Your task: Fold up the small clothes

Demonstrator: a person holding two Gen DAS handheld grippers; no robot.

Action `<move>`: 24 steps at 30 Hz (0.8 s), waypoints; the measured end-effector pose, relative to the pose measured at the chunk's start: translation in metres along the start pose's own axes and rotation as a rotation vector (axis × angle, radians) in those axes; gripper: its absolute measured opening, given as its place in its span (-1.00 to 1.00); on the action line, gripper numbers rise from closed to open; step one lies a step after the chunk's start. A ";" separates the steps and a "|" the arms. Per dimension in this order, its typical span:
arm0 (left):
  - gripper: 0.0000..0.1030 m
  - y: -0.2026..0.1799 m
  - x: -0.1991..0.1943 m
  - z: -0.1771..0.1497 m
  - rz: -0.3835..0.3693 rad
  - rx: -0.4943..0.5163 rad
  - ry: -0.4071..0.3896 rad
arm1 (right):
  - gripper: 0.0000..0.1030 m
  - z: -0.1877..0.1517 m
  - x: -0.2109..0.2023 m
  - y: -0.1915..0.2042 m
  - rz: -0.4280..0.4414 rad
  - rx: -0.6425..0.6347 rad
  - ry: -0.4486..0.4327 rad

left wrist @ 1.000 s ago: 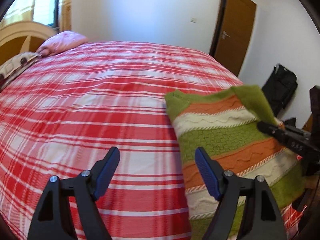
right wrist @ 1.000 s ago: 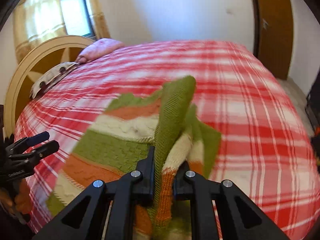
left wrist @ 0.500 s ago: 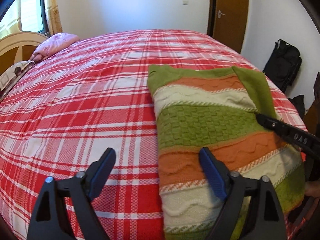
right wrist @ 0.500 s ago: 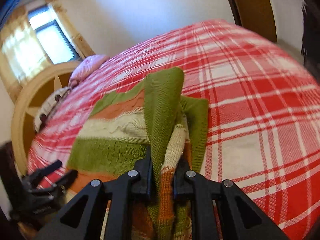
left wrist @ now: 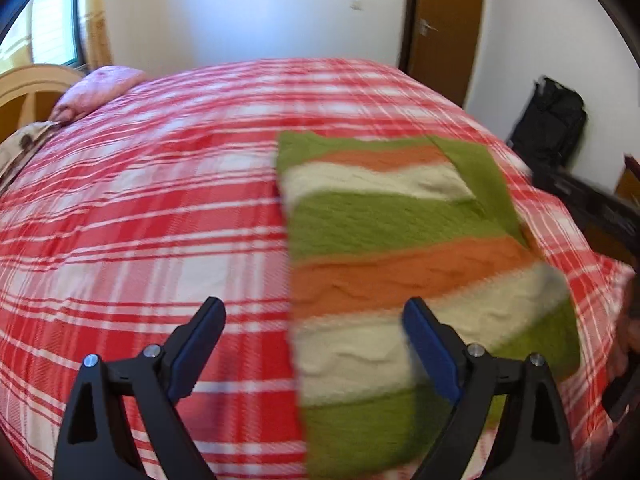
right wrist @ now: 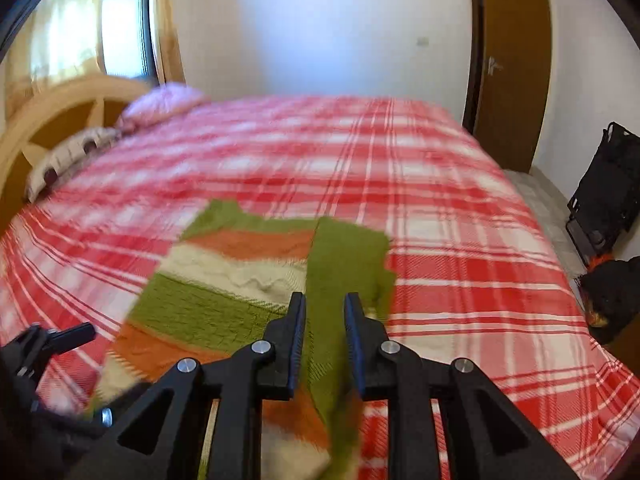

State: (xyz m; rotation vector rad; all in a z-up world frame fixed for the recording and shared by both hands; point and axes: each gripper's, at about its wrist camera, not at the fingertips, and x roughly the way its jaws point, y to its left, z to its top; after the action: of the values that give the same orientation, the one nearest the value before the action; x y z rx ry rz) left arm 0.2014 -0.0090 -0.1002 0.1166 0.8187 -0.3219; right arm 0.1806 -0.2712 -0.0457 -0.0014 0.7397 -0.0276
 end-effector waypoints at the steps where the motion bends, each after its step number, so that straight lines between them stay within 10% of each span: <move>1: 0.81 -0.008 0.002 -0.001 0.019 0.020 0.005 | -0.60 -0.002 0.014 0.001 -0.008 0.002 0.028; 13: 0.97 -0.024 0.028 0.005 0.072 0.006 0.086 | -0.61 0.002 0.068 -0.018 -0.037 0.015 0.068; 24: 1.00 -0.024 0.029 0.004 0.074 0.000 0.096 | -0.55 -0.051 -0.056 0.008 0.066 -0.026 -0.058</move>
State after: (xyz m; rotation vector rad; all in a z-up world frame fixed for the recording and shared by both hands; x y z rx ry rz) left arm 0.2143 -0.0394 -0.1184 0.1629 0.9072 -0.2478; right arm 0.1046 -0.2613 -0.0455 -0.0023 0.6820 0.0454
